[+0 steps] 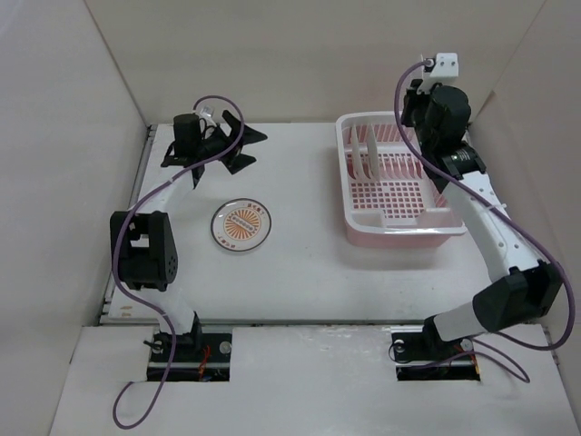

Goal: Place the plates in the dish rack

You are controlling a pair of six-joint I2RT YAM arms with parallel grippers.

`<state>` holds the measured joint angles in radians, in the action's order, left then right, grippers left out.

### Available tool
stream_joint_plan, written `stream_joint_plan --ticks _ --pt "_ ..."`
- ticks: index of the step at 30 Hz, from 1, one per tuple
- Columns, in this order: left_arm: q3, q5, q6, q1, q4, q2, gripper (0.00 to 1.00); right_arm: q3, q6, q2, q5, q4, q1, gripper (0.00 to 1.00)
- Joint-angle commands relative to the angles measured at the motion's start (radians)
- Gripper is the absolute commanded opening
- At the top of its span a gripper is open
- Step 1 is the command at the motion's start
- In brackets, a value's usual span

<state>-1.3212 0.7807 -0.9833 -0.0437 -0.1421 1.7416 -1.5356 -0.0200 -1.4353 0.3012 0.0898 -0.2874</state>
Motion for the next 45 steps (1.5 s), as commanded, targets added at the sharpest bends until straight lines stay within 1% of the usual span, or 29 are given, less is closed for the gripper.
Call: stream_joint_plan --ticks 1,3,4,7,13,22,30,45 --pt "-0.001 -0.008 0.072 -0.025 -0.065 -0.051 1.00 0.031 0.052 -0.019 -0.106 -0.055 0.065 0.02" --pt "0.013 -0.008 0.092 -0.034 -0.077 -0.051 1.00 0.080 0.063 -0.037 -0.158 -0.084 0.096 0.02" --pt "0.022 -0.008 0.092 -0.035 -0.077 -0.060 1.00 0.112 0.087 -0.046 -0.209 -0.111 0.122 0.02" --pt "0.022 -0.008 0.112 -0.035 -0.077 -0.060 1.00 0.133 0.107 -0.071 -0.264 -0.124 0.154 0.02" --pt "0.013 -0.017 0.121 -0.035 -0.068 -0.070 1.00 0.144 0.129 -0.134 -0.284 -0.134 0.163 0.02" --pt "0.022 -0.017 0.121 -0.035 -0.068 -0.070 1.00 0.184 0.141 -0.154 -0.281 -0.134 0.163 0.01" --pt "0.022 -0.017 0.121 -0.035 -0.068 -0.070 1.00 0.184 0.141 -0.223 -0.292 -0.134 0.163 0.01" --pt "0.022 -0.017 0.130 -0.035 -0.059 -0.070 1.00 0.203 0.150 -0.274 -0.301 -0.134 0.163 0.01"
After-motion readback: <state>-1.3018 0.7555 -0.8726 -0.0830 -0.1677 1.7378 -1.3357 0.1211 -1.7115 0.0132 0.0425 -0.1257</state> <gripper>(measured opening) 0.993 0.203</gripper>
